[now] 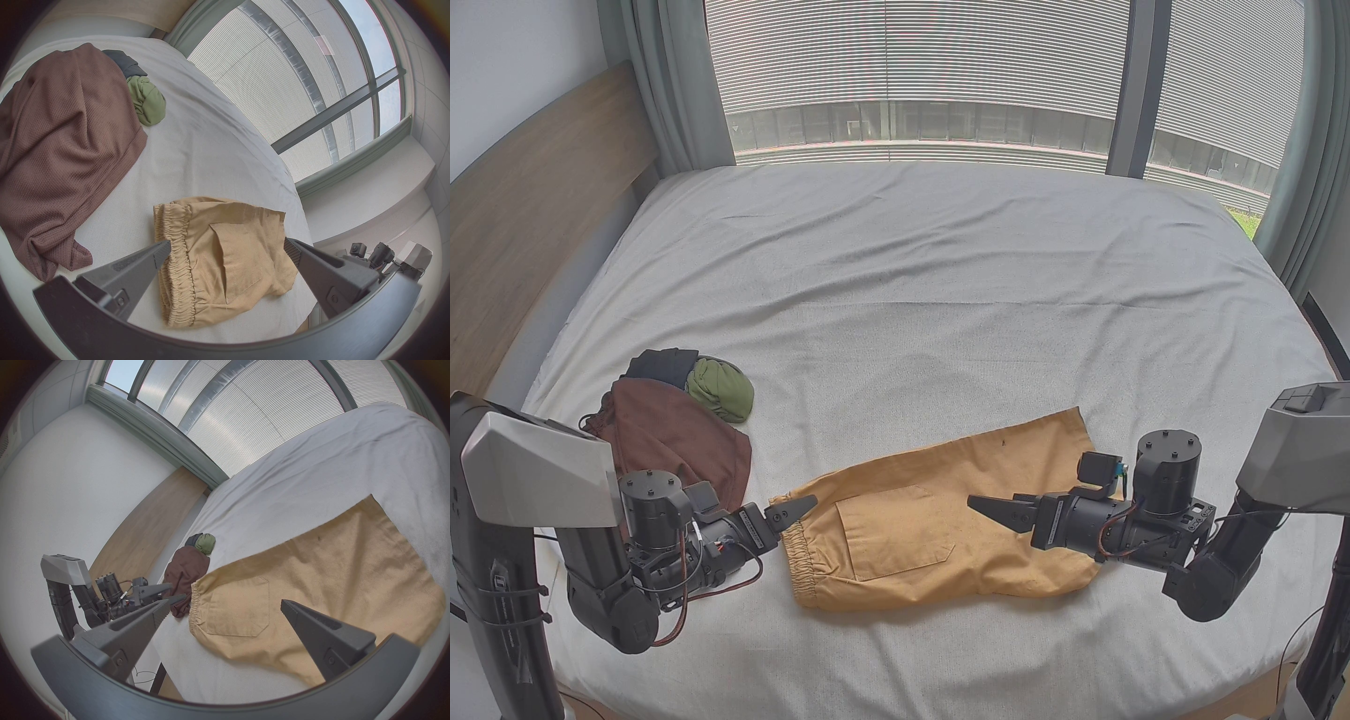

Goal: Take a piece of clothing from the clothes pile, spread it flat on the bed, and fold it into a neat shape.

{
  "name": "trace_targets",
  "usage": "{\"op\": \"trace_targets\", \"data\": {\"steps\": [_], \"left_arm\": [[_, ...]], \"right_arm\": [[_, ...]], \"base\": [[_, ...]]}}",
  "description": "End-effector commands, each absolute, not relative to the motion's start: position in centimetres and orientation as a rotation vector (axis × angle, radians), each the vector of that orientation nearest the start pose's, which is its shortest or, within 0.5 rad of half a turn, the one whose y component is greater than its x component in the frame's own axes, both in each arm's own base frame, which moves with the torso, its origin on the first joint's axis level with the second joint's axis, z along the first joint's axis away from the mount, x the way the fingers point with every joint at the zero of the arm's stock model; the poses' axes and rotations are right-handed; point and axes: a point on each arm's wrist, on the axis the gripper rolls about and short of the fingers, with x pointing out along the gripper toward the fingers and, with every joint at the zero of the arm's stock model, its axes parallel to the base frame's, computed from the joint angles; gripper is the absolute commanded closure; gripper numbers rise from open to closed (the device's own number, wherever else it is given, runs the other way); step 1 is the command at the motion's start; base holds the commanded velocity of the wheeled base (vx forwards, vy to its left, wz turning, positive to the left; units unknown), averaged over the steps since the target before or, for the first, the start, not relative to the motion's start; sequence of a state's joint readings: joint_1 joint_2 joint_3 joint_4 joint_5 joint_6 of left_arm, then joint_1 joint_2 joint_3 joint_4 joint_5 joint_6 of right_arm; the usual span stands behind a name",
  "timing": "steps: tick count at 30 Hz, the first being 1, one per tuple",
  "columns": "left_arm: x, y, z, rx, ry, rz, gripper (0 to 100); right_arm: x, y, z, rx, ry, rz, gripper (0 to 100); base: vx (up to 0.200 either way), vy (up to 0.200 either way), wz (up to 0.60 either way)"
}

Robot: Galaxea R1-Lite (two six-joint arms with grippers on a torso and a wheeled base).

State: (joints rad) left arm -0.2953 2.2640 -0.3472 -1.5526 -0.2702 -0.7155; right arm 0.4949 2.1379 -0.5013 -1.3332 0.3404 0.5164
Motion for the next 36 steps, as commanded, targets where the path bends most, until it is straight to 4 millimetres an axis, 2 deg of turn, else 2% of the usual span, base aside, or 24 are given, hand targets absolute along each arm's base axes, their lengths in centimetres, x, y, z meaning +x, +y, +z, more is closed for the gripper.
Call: {"op": "trace_targets", "data": {"steps": [1, 6, 26, 36], "left_arm": [[28.5, -9.1, -0.8, -0.679, 0.585, -0.382, 0], [28.4, -9.1, -1.4, -0.667, 0.608, -0.376, 0], [29.3, -9.1, -5.0, -0.7, 0.687, -0.33, 0], [30.5, -10.7, -5.8, -0.724, 0.67, -0.359, 0]], "right_arm": [[28.4, 15.3, 4.7, 0.47, 0.505, 0.735, 0], [28.7, 14.5, 4.8, 0.476, 0.497, 0.717, 0], [28.8, 14.1, 4.8, 0.477, 0.495, 0.706, 0], [28.8, 14.1, 5.0, 0.478, 0.478, 0.712, 0]], "base": [[0.0, 0.0, 0.0], [0.0, 0.0, 0.0], [0.0, 0.0, 0.0], [0.0, 0.0, 0.0]]}}
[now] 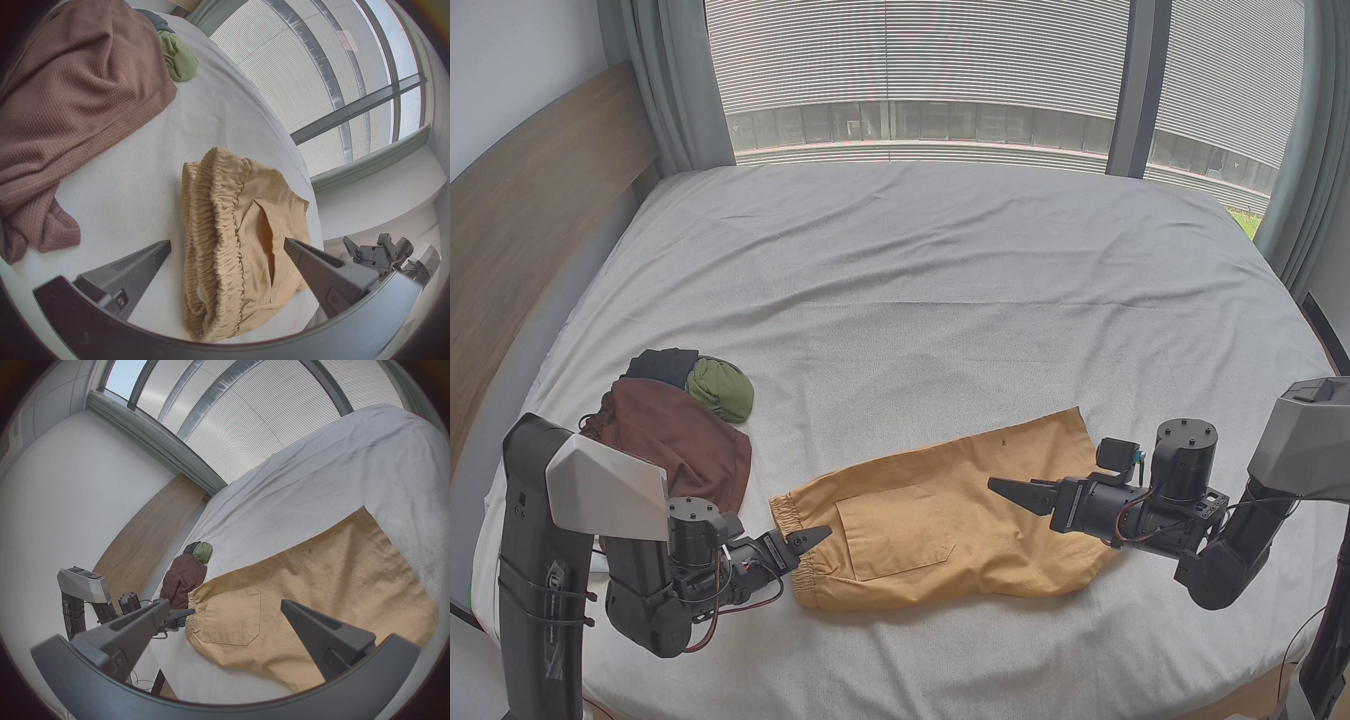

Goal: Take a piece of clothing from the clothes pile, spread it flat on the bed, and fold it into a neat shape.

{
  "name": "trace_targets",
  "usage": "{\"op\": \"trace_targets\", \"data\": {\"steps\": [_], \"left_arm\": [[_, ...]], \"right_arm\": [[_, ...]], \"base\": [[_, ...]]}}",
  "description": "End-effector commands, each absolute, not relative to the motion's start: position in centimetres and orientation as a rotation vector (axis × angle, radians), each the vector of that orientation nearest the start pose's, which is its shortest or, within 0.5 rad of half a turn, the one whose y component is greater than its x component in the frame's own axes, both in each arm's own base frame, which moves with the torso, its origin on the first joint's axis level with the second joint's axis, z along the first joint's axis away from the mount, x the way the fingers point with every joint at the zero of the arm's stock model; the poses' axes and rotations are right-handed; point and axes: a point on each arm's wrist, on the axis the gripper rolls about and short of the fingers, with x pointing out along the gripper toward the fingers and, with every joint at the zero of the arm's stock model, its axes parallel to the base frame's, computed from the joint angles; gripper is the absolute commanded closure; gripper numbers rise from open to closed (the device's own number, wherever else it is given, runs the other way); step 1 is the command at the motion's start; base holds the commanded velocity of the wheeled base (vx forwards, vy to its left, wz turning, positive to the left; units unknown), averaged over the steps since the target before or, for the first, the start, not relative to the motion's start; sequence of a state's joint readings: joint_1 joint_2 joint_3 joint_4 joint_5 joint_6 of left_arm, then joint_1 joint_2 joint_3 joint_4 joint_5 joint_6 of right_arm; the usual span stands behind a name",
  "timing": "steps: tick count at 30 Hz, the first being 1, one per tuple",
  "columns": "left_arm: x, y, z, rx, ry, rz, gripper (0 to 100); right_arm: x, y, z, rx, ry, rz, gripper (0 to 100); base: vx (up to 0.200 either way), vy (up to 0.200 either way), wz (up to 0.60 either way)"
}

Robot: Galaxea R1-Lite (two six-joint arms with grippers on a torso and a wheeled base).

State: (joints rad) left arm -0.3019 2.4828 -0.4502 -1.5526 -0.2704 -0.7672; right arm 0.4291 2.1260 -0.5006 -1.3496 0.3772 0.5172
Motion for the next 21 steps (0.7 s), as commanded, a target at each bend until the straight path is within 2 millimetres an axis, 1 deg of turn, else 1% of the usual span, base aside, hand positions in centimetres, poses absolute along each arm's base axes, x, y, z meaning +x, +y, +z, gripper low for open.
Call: {"op": "trace_targets", "data": {"steps": [1, 3, 7, 8, 9, 21], "left_arm": [[30.6, -10.9, -5.8, -0.721, 0.669, -0.36, 0], [30.9, -11.4, -6.0, -0.717, 0.658, -0.368, 0], [31.5, -11.9, -6.4, -0.711, 0.637, -0.362, 0], [32.2, -12.4, -6.4, -0.713, 0.608, -0.358, 0], [32.2, -12.5, -6.5, -0.711, 0.603, -0.355, 0], [32.2, -12.6, -6.7, -0.721, 0.606, -0.344, 0]], "right_arm": [[28.8, 14.1, 5.0, 0.48, 0.479, 0.711, 0], [28.8, 14.2, 5.1, 0.479, 0.474, 0.714, 0], [28.8, 14.2, 5.4, 0.48, 0.464, 0.719, 0], [28.7, 14.2, 5.4, 0.479, 0.465, 0.72, 0], [28.8, 14.2, 5.4, 0.48, 0.464, 0.719, 0], [28.7, 14.3, 5.3, 0.479, 0.466, 0.721, 0]], "base": [[0.0, 0.0, 0.0], [0.0, 0.0, 0.0], [0.0, 0.0, 0.0], [0.0, 0.0, 0.0], [0.0, 0.0, 0.0], [0.0, 0.0, 0.0]]}}
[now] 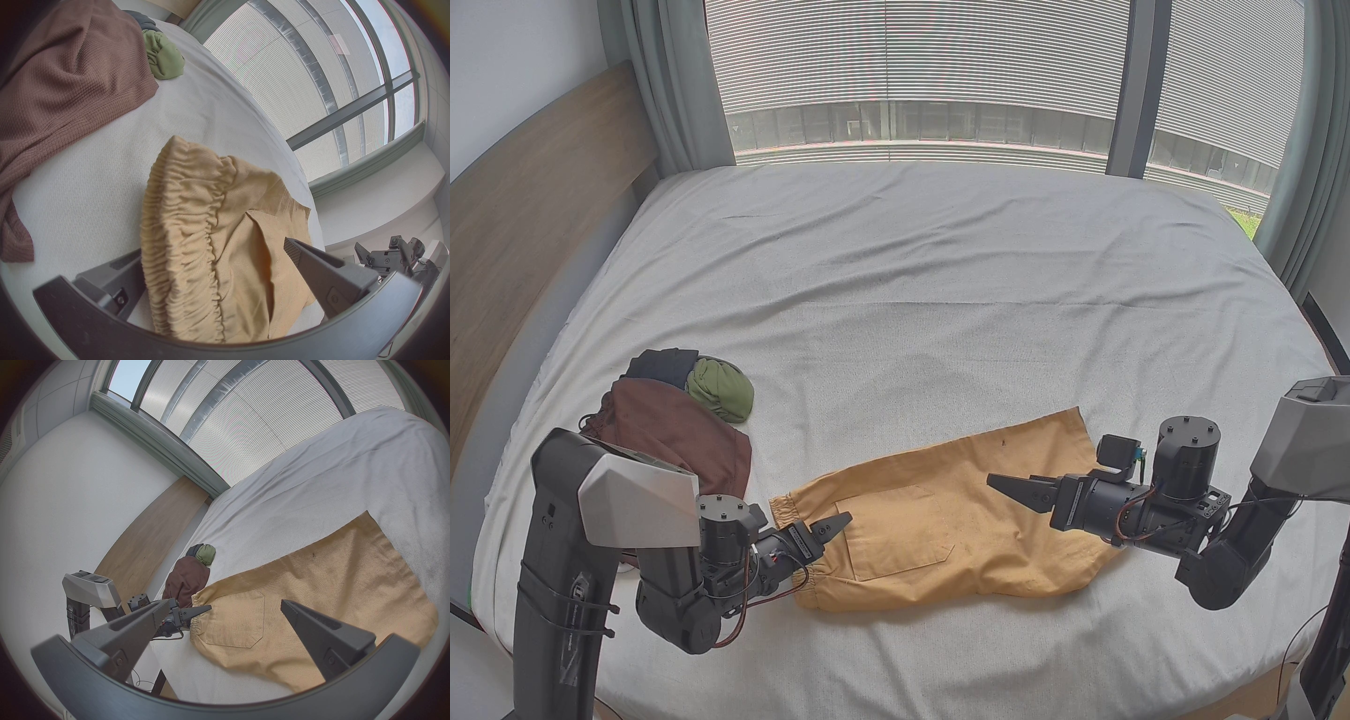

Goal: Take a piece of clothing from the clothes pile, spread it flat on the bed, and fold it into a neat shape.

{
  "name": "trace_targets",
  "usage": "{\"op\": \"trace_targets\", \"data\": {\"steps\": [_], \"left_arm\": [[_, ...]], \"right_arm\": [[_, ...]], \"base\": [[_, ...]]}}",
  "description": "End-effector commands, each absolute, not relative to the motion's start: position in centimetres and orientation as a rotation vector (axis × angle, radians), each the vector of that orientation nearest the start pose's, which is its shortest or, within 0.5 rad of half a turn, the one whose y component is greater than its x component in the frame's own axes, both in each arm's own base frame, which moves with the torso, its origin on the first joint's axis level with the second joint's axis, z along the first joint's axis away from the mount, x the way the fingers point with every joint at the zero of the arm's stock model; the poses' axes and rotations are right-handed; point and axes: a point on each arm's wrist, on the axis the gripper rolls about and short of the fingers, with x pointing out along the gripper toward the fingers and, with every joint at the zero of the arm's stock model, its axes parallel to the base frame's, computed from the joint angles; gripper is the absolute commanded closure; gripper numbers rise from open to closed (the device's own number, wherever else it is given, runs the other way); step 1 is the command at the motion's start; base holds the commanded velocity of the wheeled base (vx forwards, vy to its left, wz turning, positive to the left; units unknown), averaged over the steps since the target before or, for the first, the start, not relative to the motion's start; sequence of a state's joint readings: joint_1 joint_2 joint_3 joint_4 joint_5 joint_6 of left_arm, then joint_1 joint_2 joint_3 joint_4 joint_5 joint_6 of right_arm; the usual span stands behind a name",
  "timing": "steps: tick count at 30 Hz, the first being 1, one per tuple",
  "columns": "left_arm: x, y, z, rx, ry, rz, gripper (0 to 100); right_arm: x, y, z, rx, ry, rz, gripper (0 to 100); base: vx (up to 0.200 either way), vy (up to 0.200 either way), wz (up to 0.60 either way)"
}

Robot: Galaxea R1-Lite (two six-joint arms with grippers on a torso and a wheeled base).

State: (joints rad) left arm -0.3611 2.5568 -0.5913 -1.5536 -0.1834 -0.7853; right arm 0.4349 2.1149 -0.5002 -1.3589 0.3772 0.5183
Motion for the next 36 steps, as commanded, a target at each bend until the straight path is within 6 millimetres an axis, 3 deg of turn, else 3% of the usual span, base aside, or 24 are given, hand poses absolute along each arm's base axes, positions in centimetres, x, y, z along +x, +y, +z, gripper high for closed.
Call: {"op": "trace_targets", "data": {"steps": [1, 12, 16, 21, 36], "left_arm": [[32.2, -12.6, -6.7, -0.729, 0.608, -0.342, 100], [31.7, -12.0, -6.4, -0.738, 0.62, -0.319, 100], [32.0, -11.5, -4.8, -0.759, 0.575, -0.311, 100], [30.7, -11.3, -3.0, -0.762, 0.576, -0.325, 100], [30.4, -10.1, -2.6, -0.767, 0.577, -0.305, 100]], "right_arm": [[28.7, 14.3, 5.3, 0.479, 0.466, 0.721, 0], [28.7, 14.3, 5.4, 0.479, 0.465, 0.722, 0], [28.8, 14.1, 5.4, 0.479, 0.462, 0.718, 0], [28.8, 14.2, 5.3, 0.478, 0.466, 0.717, 0], [28.8, 14.1, 5.4, 0.479, 0.463, 0.718, 0]], "base": [[0.0, 0.0, 0.0], [0.0, 0.0, 0.0], [0.0, 0.0, 0.0], [0.0, 0.0, 0.0], [0.0, 0.0, 0.0]]}}
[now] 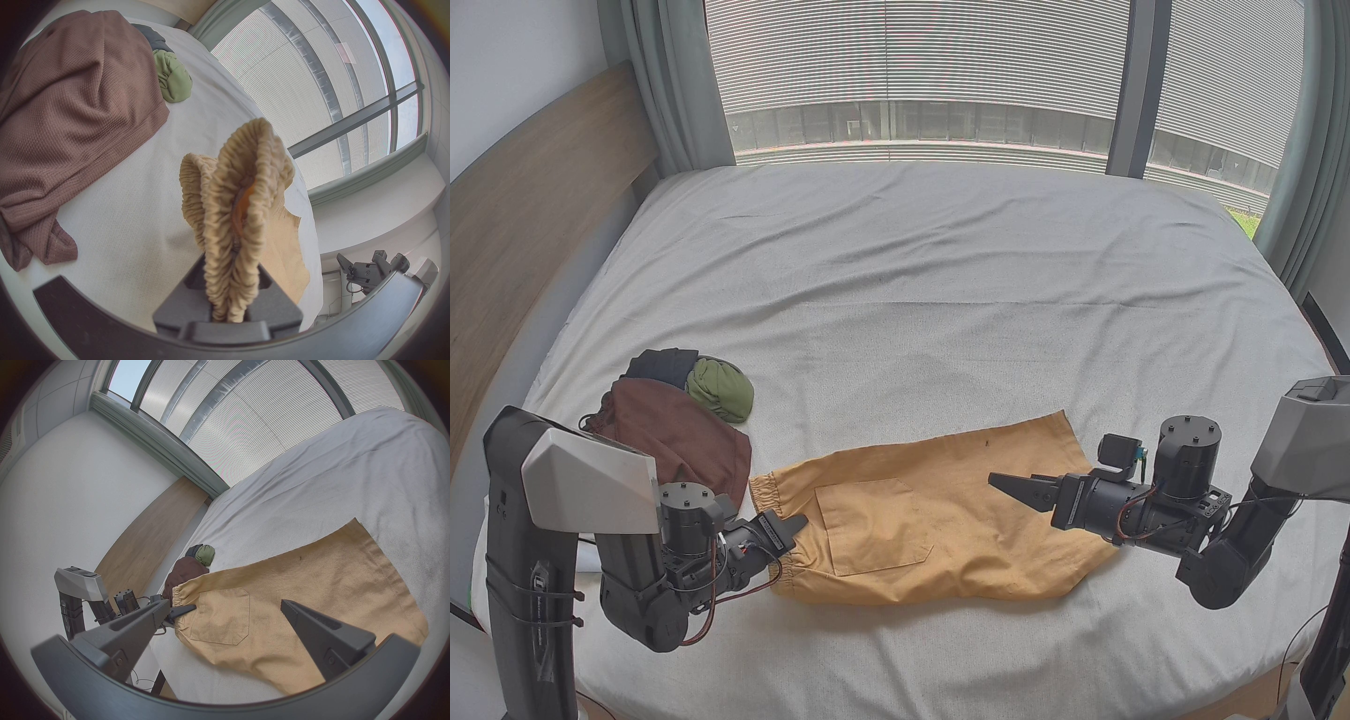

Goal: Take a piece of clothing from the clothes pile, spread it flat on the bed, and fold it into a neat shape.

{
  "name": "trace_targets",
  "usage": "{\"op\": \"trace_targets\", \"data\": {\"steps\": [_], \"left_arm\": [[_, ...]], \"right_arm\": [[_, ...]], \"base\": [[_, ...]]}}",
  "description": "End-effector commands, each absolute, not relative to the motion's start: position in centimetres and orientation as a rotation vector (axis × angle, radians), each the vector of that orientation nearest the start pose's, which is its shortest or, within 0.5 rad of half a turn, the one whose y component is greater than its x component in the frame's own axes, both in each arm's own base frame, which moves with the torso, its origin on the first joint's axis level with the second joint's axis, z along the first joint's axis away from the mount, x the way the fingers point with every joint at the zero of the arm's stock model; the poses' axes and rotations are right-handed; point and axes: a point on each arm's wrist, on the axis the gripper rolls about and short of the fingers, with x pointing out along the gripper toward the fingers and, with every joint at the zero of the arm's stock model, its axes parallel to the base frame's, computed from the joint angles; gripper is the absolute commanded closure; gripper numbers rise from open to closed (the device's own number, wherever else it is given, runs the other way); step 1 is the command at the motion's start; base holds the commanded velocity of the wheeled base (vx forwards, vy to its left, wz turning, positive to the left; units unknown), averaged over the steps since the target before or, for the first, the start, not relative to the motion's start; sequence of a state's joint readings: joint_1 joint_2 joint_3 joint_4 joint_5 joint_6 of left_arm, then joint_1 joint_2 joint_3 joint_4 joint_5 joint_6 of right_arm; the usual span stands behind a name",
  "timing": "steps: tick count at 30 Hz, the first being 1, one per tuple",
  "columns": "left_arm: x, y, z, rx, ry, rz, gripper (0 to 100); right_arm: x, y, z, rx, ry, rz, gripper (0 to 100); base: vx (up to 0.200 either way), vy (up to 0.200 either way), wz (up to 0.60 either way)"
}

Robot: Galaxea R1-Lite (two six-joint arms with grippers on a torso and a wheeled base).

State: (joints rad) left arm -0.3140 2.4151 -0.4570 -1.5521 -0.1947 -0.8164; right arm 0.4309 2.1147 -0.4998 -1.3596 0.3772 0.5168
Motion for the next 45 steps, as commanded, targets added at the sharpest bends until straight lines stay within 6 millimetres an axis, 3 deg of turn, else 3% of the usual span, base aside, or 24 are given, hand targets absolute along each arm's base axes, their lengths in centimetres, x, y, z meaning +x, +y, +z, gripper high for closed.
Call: {"op": "trace_targets", "data": {"steps": [1, 27, 38, 45], "left_arm": [[30.2, -9.9, -2.4, -0.768, 0.578, -0.3, 100], [28.9, -3.8, -0.3, -0.781, 0.545, -0.223, 100], [28.2, -5.0, 0.7, -0.741, 0.543, -0.29, 100], [28.0, -7.8, 2.7, -0.735, 0.505, -0.409, 100]], "right_arm": [[28.8, 14.1, 5.4, 0.479, 0.463, 0.718, 0], [28.8, 14.2, 5.3, 0.479, 0.463, 0.718, 0], [28.8, 14.1, 5.5, 0.48, 0.457, 0.718, 0], [28.9, 13.9, 5.5, 0.48, 0.452, 0.712, 0]], "base": [[0.0, 0.0, 0.0], [0.0, 0.0, 0.0], [0.0, 0.0, 0.0], [0.0, 0.0, 0.0]]}}
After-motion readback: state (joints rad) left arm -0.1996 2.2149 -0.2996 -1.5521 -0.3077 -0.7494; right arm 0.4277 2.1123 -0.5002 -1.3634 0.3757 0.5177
